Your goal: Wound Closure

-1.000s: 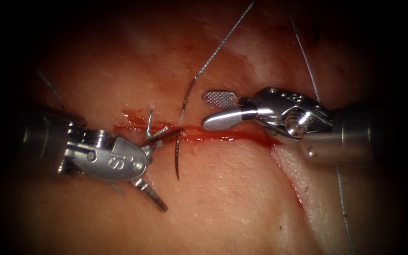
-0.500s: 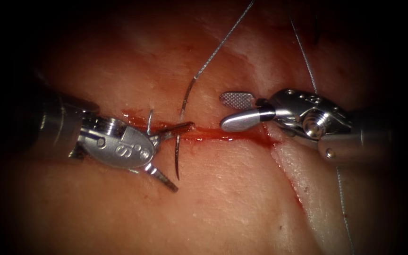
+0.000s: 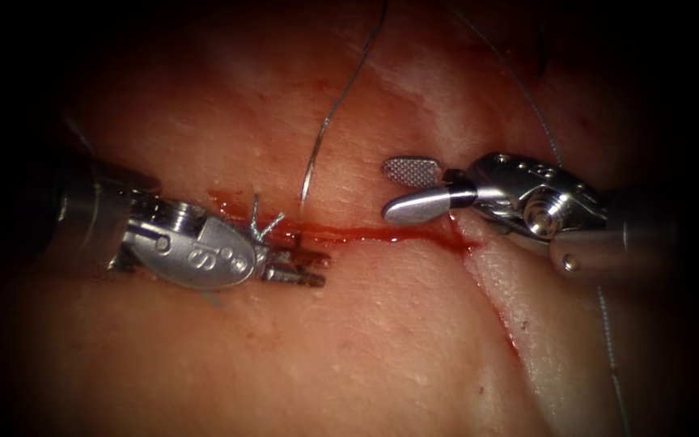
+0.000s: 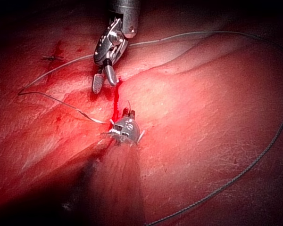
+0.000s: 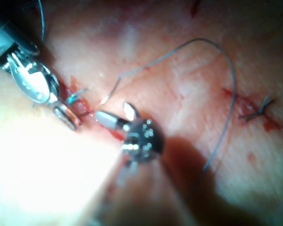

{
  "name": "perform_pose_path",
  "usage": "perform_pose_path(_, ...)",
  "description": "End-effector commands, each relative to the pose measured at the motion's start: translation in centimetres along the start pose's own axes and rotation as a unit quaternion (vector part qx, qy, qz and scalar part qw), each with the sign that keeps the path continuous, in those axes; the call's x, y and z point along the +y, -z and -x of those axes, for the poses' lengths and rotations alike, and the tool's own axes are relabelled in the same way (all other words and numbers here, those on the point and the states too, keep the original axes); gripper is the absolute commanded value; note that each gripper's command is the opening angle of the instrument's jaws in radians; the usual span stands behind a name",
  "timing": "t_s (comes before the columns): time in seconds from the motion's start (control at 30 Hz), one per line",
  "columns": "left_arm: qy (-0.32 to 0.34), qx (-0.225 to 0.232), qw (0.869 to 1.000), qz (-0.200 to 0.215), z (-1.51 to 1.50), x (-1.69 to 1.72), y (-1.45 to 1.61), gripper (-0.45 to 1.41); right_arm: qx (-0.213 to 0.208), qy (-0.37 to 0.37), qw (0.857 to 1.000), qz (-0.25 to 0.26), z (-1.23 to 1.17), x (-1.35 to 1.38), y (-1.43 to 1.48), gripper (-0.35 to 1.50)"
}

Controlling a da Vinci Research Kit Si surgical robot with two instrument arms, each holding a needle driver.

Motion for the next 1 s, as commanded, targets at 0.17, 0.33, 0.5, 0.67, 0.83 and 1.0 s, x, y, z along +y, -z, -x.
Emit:
perform_pose_path(0.17,0.036,0.018,0.999,-0.017,-0.22,-0.03,0.07,-0.45,0.004,-0.001,1.000,0.005,0.04,-0.02,0.00,1.33)
perform_pose_path(0.33,0.087,0.048,0.995,-0.011,-0.50,0.02,0.14,-0.45,0.003,-0.002,1.000,0.003,0.07,-0.15,0.05,1.33)
perform_pose_path(0.5,0.177,0.110,0.978,0.027,-0.73,0.11,0.15,-0.45,-0.003,-0.005,1.000,-0.007,0.07,-0.29,0.07,1.31)
perform_pose_path(0.67,0.241,0.152,0.957,0.054,-0.96,0.13,0.28,-0.45,-0.004,-0.013,1.000,-0.009,0.03,-0.40,0.10,1.28)
perform_pose_path(0.83,0.267,0.160,0.947,0.079,-1.12,0.15,0.40,-0.45,-0.006,-0.020,1.000,-0.013,0.04,-0.45,0.11,1.28)
perform_pose_path(1.0,0.267,0.163,0.946,0.086,-1.26,0.14,0.50,-0.45,-0.007,-0.047,0.999,-0.015,0.06,-0.50,0.12,1.26)
